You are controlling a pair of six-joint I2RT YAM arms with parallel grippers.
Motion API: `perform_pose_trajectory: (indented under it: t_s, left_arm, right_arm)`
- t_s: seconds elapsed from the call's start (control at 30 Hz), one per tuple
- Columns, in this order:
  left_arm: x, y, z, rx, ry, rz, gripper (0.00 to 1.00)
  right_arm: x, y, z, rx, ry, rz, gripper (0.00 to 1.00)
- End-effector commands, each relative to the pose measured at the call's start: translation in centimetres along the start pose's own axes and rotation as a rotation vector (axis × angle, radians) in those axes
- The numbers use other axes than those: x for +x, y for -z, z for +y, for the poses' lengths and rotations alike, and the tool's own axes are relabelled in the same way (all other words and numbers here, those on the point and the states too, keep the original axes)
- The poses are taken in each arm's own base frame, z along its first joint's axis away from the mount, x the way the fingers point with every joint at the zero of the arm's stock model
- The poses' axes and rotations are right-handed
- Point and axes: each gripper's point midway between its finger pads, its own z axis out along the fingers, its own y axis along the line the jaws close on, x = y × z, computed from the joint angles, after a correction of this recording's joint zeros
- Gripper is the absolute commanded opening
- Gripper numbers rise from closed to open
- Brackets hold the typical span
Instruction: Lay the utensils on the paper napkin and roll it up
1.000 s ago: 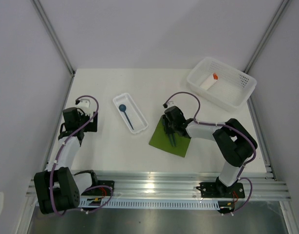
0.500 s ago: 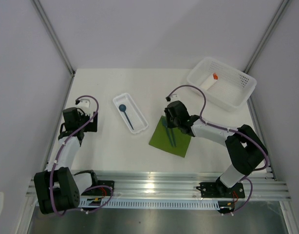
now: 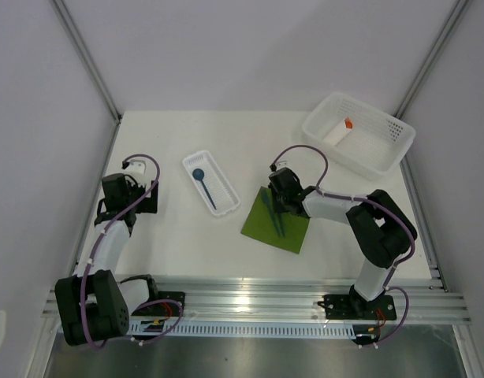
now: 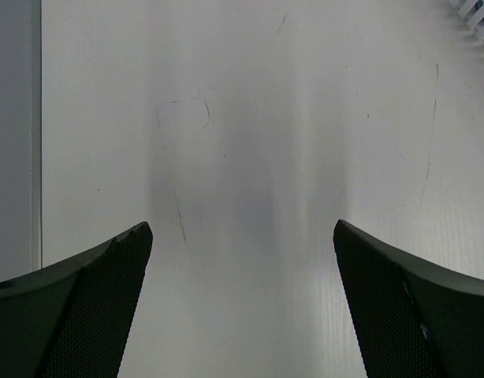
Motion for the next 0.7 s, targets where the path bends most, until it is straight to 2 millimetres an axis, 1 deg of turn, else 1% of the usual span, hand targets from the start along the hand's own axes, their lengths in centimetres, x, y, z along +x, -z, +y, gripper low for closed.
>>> perform_pose_trajectory:
  t_s: [0.0,0.03,0.1,0.13,0.23,0.27,0.3,0.33,0.37,0.43,0.67]
  left_arm:
    - [-1.8,0.2,0.6,-0.003,-0.017,-0.039,0.99]
    - [-1.8,0.2,0.6,-0.004,-0.017,-0.038,1.0]
    - [-1.7,0.1,0.6,-0.003,-0.019,-0.035,0.99]
    - [-1.7,0.1,0.6,-0.003,-0.018,-0.035,0.99]
    - [-1.5,0.2,0.4,0.009,-0.017,-0.025,0.99]
    - [-2.1,0.3,0.4,0.016,-0.02,-0.033,1.0]
    - [-1.6,0.5,0.0,0.037,-0.019,-0.011,0.99]
    - [-1.7,0.7,-0.7,0.073,-0.019,-0.012,0.99]
    - [-2.0,0.8,-0.9,0.09,-0.024,-0.017,0.99]
    - [-2.0,1.1,-1.3,0.116,-0.025,-0.022,1.0]
    - [-1.7,0.8,-1.3,0.114,-0.025,-0.012,1.0]
  right_arm:
    - [-0.8,-0.6,0.4,-0.008,-0.014,-0.011,0.24]
    - [-0.8,-0.7,0.4,-0.006,-0.017,-0.01,0.23]
    - [-0.6,-0.8,0.4,-0.004,-0.017,-0.006,0.18]
    - [-0.7,-0.7,0.4,-0.002,-0.019,-0.01,0.14]
    - [-1.0,-0.5,0.3,-0.001,-0.014,-0.017,0.1]
    - [-1.2,-0.4,0.4,-0.003,-0.013,-0.019,0.1]
    - [-1.3,-0.2,0.3,-0.001,-0.013,-0.019,0.09]
    - [-1.5,-0.1,0.3,0.003,-0.013,-0.021,0.09]
    - [-1.6,0.1,0.4,0.0,-0.01,-0.024,0.09]
    - [-2.2,0.5,0.4,0.002,-0.013,-0.04,0.08]
    - [-4.1,2.3,1.3,-0.001,0.003,-0.102,0.07]
